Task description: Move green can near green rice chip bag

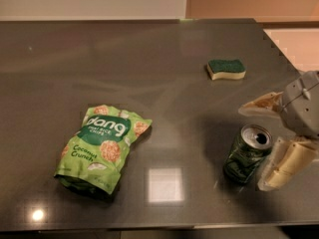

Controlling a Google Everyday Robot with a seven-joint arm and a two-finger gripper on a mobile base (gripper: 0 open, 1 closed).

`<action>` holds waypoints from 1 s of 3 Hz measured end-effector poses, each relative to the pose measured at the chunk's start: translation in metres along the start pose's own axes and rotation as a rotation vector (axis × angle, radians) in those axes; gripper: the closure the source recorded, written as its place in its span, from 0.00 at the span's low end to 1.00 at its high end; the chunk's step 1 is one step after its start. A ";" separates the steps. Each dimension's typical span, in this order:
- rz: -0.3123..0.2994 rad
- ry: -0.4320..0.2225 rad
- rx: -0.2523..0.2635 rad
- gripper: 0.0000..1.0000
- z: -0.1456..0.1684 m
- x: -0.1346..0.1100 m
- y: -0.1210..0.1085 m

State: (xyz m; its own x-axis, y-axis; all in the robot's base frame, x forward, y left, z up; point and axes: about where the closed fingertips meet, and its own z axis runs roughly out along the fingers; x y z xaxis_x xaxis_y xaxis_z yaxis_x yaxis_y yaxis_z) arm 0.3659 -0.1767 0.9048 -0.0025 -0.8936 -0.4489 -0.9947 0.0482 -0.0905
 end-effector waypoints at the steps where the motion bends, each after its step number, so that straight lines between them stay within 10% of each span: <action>1: -0.004 -0.010 -0.011 0.41 0.003 0.001 0.001; 3: -0.003 -0.027 -0.008 0.87 -0.006 -0.017 -0.008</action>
Offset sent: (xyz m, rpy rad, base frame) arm 0.0027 -0.0006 -0.0001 0.0271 0.0205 0.0074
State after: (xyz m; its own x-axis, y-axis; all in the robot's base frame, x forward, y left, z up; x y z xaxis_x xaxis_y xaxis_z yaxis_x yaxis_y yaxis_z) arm 0.3734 -0.1646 0.9184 0.0032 -0.8811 -0.4729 -0.9955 0.0420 -0.0850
